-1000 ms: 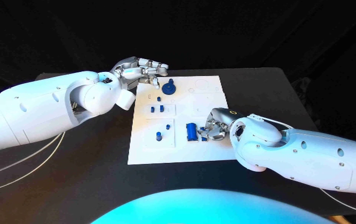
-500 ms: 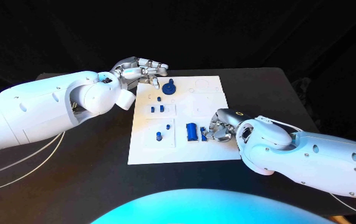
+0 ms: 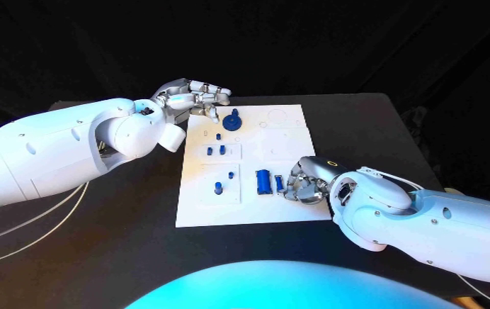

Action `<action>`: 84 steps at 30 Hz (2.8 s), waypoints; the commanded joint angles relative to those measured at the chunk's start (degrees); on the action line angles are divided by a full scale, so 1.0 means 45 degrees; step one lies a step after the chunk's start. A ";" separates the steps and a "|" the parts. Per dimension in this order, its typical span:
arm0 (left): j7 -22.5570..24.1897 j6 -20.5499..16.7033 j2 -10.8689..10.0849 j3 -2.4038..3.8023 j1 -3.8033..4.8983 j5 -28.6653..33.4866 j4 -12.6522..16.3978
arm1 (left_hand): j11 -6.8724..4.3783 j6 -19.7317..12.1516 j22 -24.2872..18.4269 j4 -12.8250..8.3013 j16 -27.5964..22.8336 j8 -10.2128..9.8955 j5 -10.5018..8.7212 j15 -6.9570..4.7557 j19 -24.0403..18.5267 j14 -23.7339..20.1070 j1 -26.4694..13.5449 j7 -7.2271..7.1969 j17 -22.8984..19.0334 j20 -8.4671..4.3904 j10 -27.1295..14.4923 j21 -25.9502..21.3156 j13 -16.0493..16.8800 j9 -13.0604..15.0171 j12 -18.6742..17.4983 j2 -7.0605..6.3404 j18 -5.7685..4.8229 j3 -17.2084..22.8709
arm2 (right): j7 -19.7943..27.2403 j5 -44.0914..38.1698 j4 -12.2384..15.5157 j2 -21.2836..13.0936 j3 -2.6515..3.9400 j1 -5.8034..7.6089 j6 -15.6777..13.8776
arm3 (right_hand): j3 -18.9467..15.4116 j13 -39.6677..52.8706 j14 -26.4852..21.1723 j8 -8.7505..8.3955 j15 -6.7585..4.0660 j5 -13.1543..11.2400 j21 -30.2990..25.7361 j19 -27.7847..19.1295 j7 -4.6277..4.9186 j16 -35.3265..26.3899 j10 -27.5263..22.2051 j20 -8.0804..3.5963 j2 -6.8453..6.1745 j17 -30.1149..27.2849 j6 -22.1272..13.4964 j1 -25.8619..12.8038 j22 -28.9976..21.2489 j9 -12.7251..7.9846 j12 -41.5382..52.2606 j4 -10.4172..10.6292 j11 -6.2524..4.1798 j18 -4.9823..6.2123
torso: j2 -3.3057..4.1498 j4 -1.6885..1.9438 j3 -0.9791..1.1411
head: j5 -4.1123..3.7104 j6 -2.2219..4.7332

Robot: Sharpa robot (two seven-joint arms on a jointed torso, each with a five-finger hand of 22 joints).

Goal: Assemble the parts on the task board

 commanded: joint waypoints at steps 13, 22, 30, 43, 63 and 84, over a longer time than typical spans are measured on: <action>0.0042 0.0245 0.0019 0.0006 0.0008 -0.0051 0.0014 | -0.0035 -0.0093 -0.0003 -0.0010 -0.0036 0.0081 -0.0007 -0.0008 -0.0091 -0.0080 -0.0003 0.0024 0.0014 -0.0031 -0.0082 -0.0068 -0.0012 0.0014 0.0009 0.0091 0.0158 -0.0051 | 0.0325 0.0051 -0.0323 0.0148 -0.0001 -0.0060 -0.0041 | -0.0120 0.0679 0.1102 -0.0034 -0.0052 -0.0111 -0.0054 0.0443 0.0029 -0.0027 -0.0055 -0.0050 0.0158 0.2404 -0.0055 0.0066 0.2676 -0.0004 0.0001 0.0043 0.0034 -0.0167 | 0.0006 0.0009 -0.0005 | 0.0040 0.0002; 0.0030 0.0251 0.0031 0.0006 0.0008 -0.0059 0.0001 | -0.0038 -0.0094 -0.0002 -0.0017 -0.0032 0.0086 -0.0005 -0.0009 -0.0091 -0.0083 0.0013 0.0021 0.0015 -0.0031 -0.0087 -0.0069 -0.0014 0.0014 0.0019 0.0101 0.0158 -0.0047 | 0.0430 0.0269 -0.0734 0.0403 0.0001 -0.0060 0.0188 | -0.0140 0.0678 0.1101 -0.0034 -0.0051 -0.0113 -0.0080 0.0434 0.0029 -0.0032 -0.0055 -0.0049 0.0200 0.2397 -0.0054 0.0058 0.2669 -0.0007 -0.0002 0.0066 0.0033 -0.0162 | 0.0010 0.0021 0.0005 | 0.0033 0.0002; 0.0012 0.0279 0.0044 0.0006 0.0008 -0.0029 -0.0004 | -0.0040 -0.0095 -0.0001 -0.0027 -0.0032 0.0087 -0.0003 -0.0011 -0.0091 -0.0086 0.0029 0.0018 0.0015 -0.0032 -0.0089 -0.0070 -0.0014 0.0014 0.0021 0.0103 0.0159 -0.0042 | 0.0645 0.0566 -0.1114 0.0701 0.0001 -0.0060 0.0575 | -0.0476 0.0667 0.1091 -0.0032 -0.0040 -0.0855 -0.0181 0.0396 0.0043 -0.0064 -0.0088 -0.0036 0.0249 0.2353 -0.0101 0.0321 0.2645 -0.0020 -0.0042 -0.0046 0.0047 -0.0144 | 0.0013 0.0017 -0.0002 | 0.0042 0.0002; 0.0006 0.0293 0.0033 0.0004 0.0007 -0.0042 -0.0032 | -0.0040 -0.0095 -0.0001 -0.0027 -0.0032 0.0087 -0.0003 -0.0011 -0.0091 -0.0086 0.0029 0.0018 0.0015 -0.0032 -0.0089 -0.0070 -0.0014 0.0014 0.0021 0.0103 0.0159 -0.0042 | 0.1001 0.0671 -0.0656 0.0304 0.0001 -0.0060 0.0131 | -0.0737 0.0608 0.1080 -0.0036 -0.0024 -0.1113 -0.0291 0.0358 0.0072 -0.0100 -0.0139 -0.0024 0.0174 0.2301 -0.0127 0.0319 0.2619 -0.0032 -0.0132 -0.0036 0.0069 -0.0125 | -0.0016 -0.0002 -0.0002 | 0.0056 0.0002; 0.1220 -0.0747 0.0840 -0.0205 -0.0242 0.0879 -0.1275 | 0.0214 -0.0482 -0.1625 0.0529 -0.3452 0.0016 -0.0075 0.0673 -0.2576 -0.2080 -0.0445 0.0001 -0.1492 0.0767 -0.0445 -0.2905 -0.0274 -0.0019 -0.0171 -0.0052 -0.0038 -0.0718 | 1.0284 1.3218 -0.4079 0.0261 0.0052 0.1184 -0.1479 | -0.0316 -0.7951 -0.3281 -0.2282 0.1313 -0.2929 -1.4144 -0.5581 0.1495 -1.2343 -0.5569 0.1372 0.0998 -0.8726 -0.2313 0.3199 -0.2753 -0.1563 -1.0539 -0.0966 0.1544 0.1528 | -0.0900 -0.0137 -0.0193 | 0.0009 0.0257; 0.2204 -0.2122 0.2326 -0.0169 -0.0919 0.1684 -0.3166 | -0.0223 -0.6827 -0.6220 -0.0303 -0.9469 -0.1353 -0.0872 0.1049 -0.9933 -0.9012 -0.7998 -0.1281 -0.6040 0.0694 -0.7582 -0.7962 -0.2221 -0.0914 -0.3156 0.1439 -0.1216 -0.4157 | 1.1810 1.6153 -0.8050 0.2457 0.0462 0.1204 -0.1557 | -0.1421 -1.5420 -1.1098 -0.5019 0.2137 -0.5385 -1.7263 -1.2883 0.1022 -1.9404 -1.1048 0.1507 0.1881 -1.4884 -0.7127 -0.4627 -1.1961 -0.6102 -1.6514 -0.1996 0.1621 0.0751 | -0.1247 0.0134 0.0005 | 0.0027 0.1706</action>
